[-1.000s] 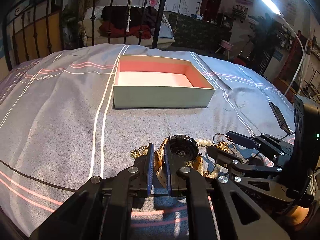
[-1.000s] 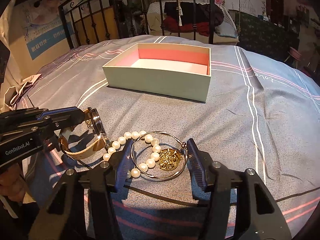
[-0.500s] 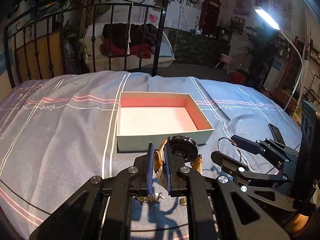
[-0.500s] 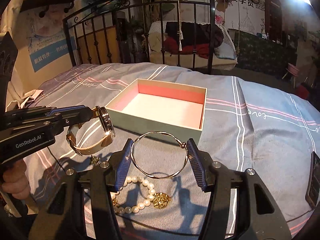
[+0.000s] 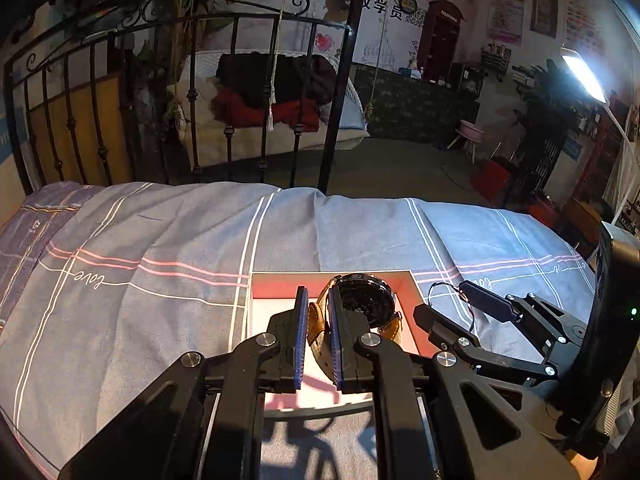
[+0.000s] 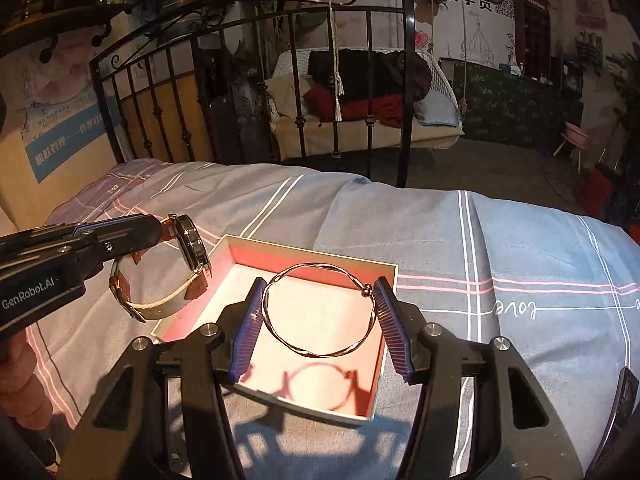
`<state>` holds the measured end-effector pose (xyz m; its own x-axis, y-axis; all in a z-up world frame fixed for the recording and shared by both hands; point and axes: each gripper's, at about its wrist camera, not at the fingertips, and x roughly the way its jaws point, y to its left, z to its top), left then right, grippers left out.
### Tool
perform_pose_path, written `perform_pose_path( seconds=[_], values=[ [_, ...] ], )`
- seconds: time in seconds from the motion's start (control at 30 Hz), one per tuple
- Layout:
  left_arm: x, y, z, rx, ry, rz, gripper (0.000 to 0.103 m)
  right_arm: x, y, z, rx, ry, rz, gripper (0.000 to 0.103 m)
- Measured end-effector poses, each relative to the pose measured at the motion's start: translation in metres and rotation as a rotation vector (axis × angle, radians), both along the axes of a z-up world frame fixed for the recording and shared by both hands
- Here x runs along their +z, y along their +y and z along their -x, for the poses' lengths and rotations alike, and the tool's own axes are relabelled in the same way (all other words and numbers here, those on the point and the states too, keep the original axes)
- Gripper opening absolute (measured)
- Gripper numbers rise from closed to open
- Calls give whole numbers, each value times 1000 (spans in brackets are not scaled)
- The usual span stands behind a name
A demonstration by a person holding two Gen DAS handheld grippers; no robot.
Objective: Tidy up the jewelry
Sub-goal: 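Drop the watch in the box with the left tool while the right drops the bangle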
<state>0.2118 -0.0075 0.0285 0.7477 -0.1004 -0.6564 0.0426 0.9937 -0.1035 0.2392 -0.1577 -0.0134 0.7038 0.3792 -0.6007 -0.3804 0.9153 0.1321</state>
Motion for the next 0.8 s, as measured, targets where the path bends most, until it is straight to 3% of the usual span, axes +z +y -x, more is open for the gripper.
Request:
perform_pose_path(
  seconds=[0.2,0.4,0.8],
  values=[
    [-29,0,-35,20,104,-54,10,-27,14,-34,6,91,36,55],
    [-58,2,-50,22,188,-73,10,-52,28,-43,45,149,79,55],
    [-89,2,-60,40,256,-91,10,-80,41,-47,82,207,158,55]
  ],
)
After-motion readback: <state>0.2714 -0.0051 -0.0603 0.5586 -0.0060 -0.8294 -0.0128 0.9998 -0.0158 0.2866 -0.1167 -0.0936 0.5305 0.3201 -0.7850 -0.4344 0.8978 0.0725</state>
